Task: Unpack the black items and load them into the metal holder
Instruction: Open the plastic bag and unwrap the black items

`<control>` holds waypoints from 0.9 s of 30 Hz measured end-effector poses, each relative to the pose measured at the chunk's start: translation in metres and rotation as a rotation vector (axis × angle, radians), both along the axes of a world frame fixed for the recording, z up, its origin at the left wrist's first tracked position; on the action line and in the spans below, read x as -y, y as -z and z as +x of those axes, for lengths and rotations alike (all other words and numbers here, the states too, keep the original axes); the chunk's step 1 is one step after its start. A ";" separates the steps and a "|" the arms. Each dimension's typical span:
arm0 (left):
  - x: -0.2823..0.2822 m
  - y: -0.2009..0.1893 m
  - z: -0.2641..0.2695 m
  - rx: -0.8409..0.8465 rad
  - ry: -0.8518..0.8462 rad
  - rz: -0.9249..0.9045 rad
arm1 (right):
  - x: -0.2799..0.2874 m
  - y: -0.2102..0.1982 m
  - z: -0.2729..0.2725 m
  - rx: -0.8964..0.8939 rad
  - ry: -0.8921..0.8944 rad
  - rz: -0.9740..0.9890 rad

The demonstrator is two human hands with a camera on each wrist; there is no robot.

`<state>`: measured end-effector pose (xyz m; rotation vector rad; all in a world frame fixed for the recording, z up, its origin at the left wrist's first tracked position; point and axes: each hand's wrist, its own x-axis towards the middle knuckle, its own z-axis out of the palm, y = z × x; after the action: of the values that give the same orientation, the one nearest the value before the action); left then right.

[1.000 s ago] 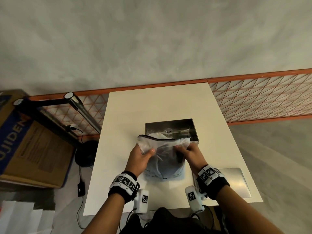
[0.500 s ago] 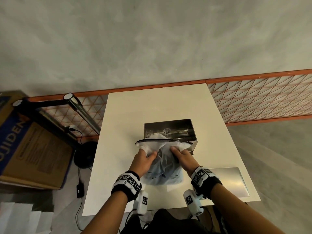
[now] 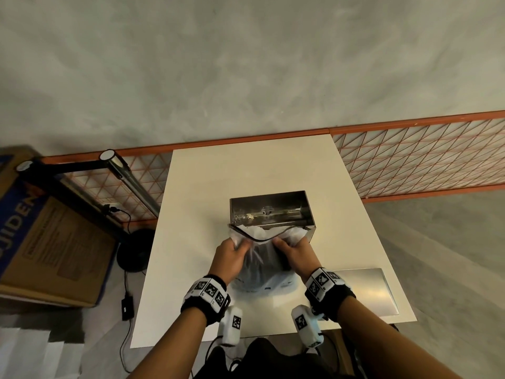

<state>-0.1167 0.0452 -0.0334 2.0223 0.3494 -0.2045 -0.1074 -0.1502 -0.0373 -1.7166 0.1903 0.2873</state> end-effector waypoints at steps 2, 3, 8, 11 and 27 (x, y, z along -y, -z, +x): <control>0.000 -0.006 0.001 0.013 -0.021 0.046 | 0.004 0.003 0.003 -0.007 -0.014 -0.052; -0.001 -0.011 0.002 0.033 -0.031 0.047 | 0.005 0.006 0.005 -0.007 -0.014 -0.072; -0.002 -0.038 0.013 0.411 -0.106 0.125 | 0.007 0.012 0.013 -0.058 0.053 -0.174; 0.011 -0.058 0.018 0.707 0.120 0.383 | 0.005 0.012 0.013 -0.039 0.042 -0.184; 0.068 -0.052 0.030 0.567 0.523 0.599 | 0.032 -0.034 0.005 0.170 0.211 0.209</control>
<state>-0.0868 -0.0224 0.0190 2.6150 -0.5458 0.1832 -0.1022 -0.1820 -0.0033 -1.4913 0.2075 0.0043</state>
